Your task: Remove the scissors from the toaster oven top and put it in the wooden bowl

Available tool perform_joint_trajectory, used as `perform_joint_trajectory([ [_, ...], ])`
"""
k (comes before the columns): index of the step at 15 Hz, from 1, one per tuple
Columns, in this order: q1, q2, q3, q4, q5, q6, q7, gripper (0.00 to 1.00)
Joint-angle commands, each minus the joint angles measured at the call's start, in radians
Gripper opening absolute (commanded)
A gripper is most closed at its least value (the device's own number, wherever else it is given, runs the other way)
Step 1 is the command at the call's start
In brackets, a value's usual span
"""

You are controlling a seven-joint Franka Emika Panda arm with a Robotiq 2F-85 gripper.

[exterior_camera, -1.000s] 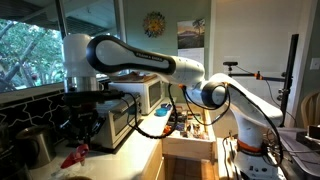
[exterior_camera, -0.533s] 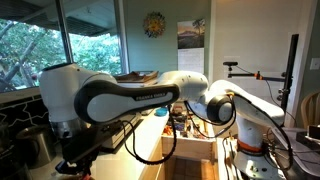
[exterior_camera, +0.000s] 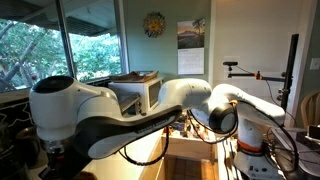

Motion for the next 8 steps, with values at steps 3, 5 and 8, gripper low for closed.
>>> perform_joint_trajectory([
  [3, -0.011, 0.032, -0.003, 0.029, 0.027, 0.125, -0.002, 0.46],
  [5, -0.011, 0.000, -0.006, 0.003, 0.035, 0.129, 0.018, 0.59],
  [8, -0.032, -0.060, 0.000, 0.012, 0.061, 0.100, 0.087, 0.83],
])
